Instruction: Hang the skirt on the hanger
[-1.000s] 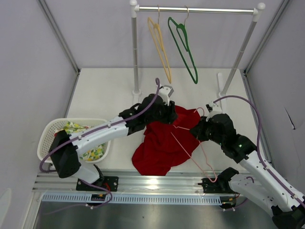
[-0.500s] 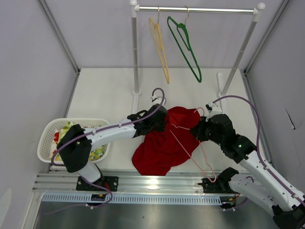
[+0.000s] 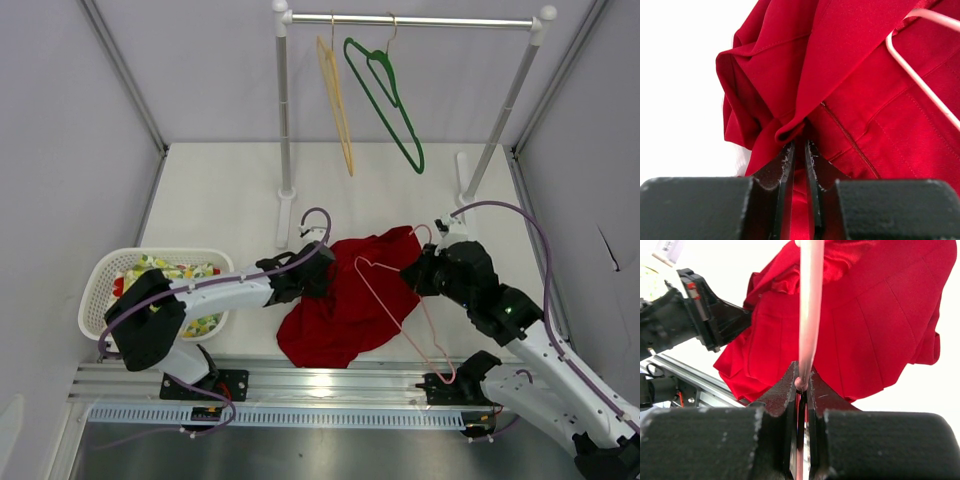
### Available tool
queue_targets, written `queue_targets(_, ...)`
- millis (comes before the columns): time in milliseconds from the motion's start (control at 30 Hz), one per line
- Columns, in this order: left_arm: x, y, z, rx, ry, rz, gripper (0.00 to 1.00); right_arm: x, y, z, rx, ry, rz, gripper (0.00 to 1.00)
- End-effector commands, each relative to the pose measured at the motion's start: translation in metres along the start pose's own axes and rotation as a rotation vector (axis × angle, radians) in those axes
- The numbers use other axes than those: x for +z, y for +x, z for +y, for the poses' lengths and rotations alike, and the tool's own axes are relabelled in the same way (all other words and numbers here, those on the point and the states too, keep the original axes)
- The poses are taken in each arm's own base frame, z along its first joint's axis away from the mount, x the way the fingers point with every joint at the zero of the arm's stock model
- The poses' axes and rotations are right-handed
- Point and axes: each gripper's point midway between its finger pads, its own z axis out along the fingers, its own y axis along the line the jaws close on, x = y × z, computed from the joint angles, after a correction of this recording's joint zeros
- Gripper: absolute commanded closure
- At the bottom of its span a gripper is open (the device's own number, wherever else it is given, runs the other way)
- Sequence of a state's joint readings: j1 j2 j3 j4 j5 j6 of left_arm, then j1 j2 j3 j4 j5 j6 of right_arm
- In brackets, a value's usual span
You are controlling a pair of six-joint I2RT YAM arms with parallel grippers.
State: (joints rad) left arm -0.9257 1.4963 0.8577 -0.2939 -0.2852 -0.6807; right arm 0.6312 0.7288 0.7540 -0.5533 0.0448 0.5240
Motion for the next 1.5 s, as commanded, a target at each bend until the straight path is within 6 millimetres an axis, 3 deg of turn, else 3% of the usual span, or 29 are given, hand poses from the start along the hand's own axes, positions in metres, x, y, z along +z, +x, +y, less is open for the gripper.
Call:
queue_targets(0,-0.002,-0.008,-0.004,-0.015,0.027,-0.051,0.82,-0.018,-0.029,0.023,0.011,-0.082,-0.088,1.00)
queue_targets(233,-0.001,-0.024,-0.005,-0.011,0.050,-0.080,0.78,-0.011,-0.022,0.039,0.025,-0.157,-0.043,1.00)
queue_targets(367,-0.004,-0.048,-0.007,-0.019,0.053,-0.115,0.76,-0.010,-0.014,0.040,0.039,-0.166,-0.027,1.00)
queue_targets(767,0.009,-0.093,-0.015,-0.003,0.059,-0.136,0.72,-0.009,0.020,0.039,0.062,-0.159,0.059,1.00)
queue_targets(1033,0.026,-0.096,-0.012,0.004,0.053,-0.108,0.69,-0.002,0.038,0.038,0.056,-0.148,0.096,1.00)
queue_targets(1200,0.030,-0.097,-0.014,0.017,0.070,-0.109,0.66,0.005,0.036,0.035,0.042,-0.114,0.074,1.00)
queue_targets(1467,0.023,-0.108,-0.026,0.027,0.137,-0.152,0.60,0.014,0.035,0.034,0.024,-0.081,0.067,1.00)
